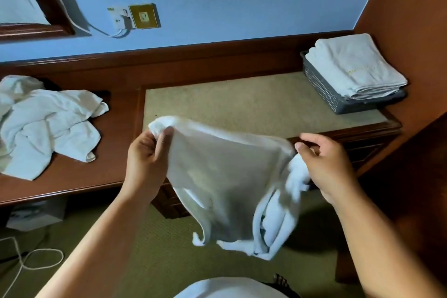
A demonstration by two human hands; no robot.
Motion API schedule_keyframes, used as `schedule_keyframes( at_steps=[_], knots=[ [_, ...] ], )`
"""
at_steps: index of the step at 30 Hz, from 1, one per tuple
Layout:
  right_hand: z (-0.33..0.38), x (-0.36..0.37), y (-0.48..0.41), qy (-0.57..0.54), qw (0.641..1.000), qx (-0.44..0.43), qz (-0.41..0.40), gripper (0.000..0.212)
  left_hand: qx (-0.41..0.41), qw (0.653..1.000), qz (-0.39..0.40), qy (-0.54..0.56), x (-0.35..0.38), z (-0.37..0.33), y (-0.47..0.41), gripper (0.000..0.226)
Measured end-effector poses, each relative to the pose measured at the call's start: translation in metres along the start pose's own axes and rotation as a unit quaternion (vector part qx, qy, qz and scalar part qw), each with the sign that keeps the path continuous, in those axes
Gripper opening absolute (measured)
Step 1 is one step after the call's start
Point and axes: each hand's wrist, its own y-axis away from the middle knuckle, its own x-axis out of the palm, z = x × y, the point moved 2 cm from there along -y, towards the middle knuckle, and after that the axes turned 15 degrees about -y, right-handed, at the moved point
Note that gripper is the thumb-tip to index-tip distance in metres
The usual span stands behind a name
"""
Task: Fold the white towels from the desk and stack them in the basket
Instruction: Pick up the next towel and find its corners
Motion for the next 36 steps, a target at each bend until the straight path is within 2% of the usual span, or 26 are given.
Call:
schedule_keyframes(
  at_steps=[4, 5, 7, 8, 10, 12, 14, 17, 20, 23, 27, 32, 36],
  knots=[
    [0.013, 0.007, 0.030, -0.146, 0.981, 0.088, 0.089, 0.006, 0.002, 0.994, 0.066, 0.090, 0.025, -0.035, 0.009, 0.042],
    [0.019, 0.012, 0.040, -0.191, 0.970, 0.097, 0.118, 0.017, 0.004, 0.992, 0.086, 0.095, 0.034, -0.040, 0.012, 0.044],
    [0.031, 0.019, 0.056, -0.244, 0.952, 0.092, 0.161, 0.054, 0.008, 0.988, 0.119, 0.093, 0.049, -0.047, 0.019, 0.052],
    [0.037, 0.022, 0.061, -0.251, 0.949, 0.078, 0.174, 0.061, 0.010, 0.987, 0.127, 0.096, 0.055, -0.051, 0.023, 0.051],
    [0.053, 0.024, 0.069, -0.255, 0.942, 0.057, 0.212, 0.055, 0.006, 0.986, 0.130, 0.101, 0.065, -0.059, 0.029, 0.038],
    [0.066, 0.025, 0.077, -0.245, 0.936, 0.063, 0.246, 0.042, 0.000, 0.986, 0.131, 0.104, 0.071, -0.065, 0.032, 0.034],
    [0.073, 0.025, 0.082, -0.202, 0.942, 0.050, 0.264, 0.036, -0.002, 0.984, 0.141, 0.112, 0.074, -0.069, 0.034, 0.041],
    [0.078, 0.027, 0.087, -0.084, 0.963, -0.032, 0.254, 0.024, -0.004, 0.979, 0.165, 0.122, 0.072, -0.074, 0.033, 0.065],
    [0.080, 0.028, 0.090, -0.006, 0.955, -0.092, 0.280, 0.013, 0.011, 0.978, 0.166, 0.127, 0.066, -0.076, 0.034, 0.070],
    [0.089, 0.034, 0.096, 0.034, 0.932, -0.191, 0.305, 0.010, 0.028, 0.977, 0.169, 0.126, 0.057, -0.074, 0.037, 0.060],
    [0.094, 0.040, 0.086, 0.088, 0.916, -0.315, 0.233, 0.010, 0.074, 0.967, 0.216, 0.112, 0.046, -0.071, 0.048, 0.047],
    [0.095, 0.048, 0.080, 0.080, 0.915, -0.337, 0.208, 0.007, 0.110, 0.954, 0.264, 0.086, 0.033, -0.070, 0.057, 0.047],
    [0.095, 0.050, 0.081, 0.074, 0.916, -0.337, 0.202, 0.008, 0.142, 0.950, 0.269, 0.068, 0.030, -0.069, 0.066, 0.035]
  ],
)
